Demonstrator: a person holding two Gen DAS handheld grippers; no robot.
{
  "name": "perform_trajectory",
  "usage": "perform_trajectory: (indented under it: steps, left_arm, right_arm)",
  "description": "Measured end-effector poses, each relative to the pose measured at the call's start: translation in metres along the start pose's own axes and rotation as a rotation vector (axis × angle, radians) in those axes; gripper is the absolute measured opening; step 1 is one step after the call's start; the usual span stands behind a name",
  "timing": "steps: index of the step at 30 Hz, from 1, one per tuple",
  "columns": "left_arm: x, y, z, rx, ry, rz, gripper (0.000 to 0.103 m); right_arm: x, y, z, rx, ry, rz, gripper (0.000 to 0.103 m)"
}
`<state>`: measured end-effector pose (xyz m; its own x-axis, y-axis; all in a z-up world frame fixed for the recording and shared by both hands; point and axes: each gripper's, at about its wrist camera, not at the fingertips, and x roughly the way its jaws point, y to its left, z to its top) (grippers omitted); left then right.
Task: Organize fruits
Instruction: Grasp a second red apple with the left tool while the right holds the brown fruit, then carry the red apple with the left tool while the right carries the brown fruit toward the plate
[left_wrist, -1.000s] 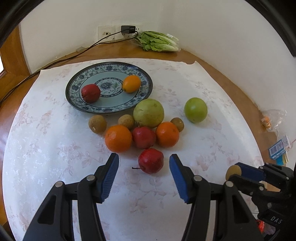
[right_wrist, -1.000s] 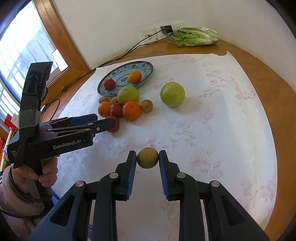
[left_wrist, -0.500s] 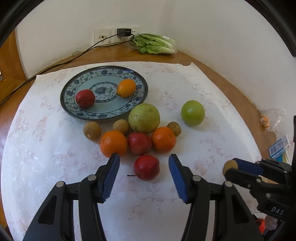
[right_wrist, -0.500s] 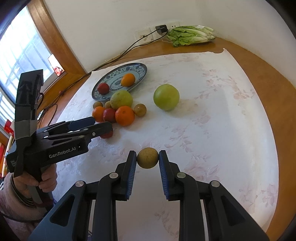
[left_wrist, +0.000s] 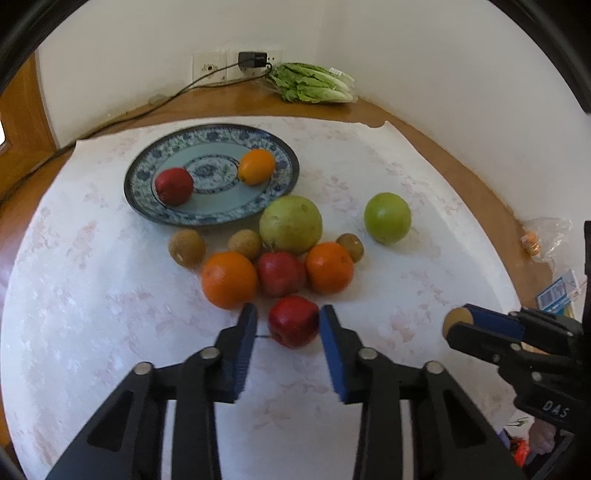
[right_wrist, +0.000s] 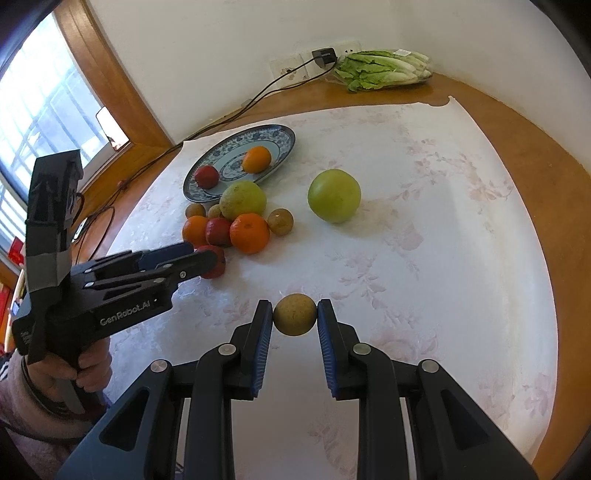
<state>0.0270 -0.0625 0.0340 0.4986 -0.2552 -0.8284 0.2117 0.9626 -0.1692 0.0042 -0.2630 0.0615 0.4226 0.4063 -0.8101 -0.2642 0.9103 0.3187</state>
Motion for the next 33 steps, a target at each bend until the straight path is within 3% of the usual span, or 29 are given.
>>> perform_trajectory:
  steps: [9, 16, 33]
  left_arm:
    - [0.017, -0.005, -0.001, 0.011, 0.035, -0.006, 0.032]
    - [0.016, -0.005, -0.003, 0.02, 0.016, 0.0, 0.031]
    - [-0.025, 0.009, 0.006, -0.014, -0.054, 0.005, 0.031]
  right_arm:
    - [0.007, 0.0, 0.006, -0.007, 0.016, -0.002, 0.026]
    - [0.008, 0.004, 0.008, -0.022, 0.017, 0.006, 0.026]
    - [-0.004, 0.026, 0.025, -0.067, -0.015, 0.012, 0.026]
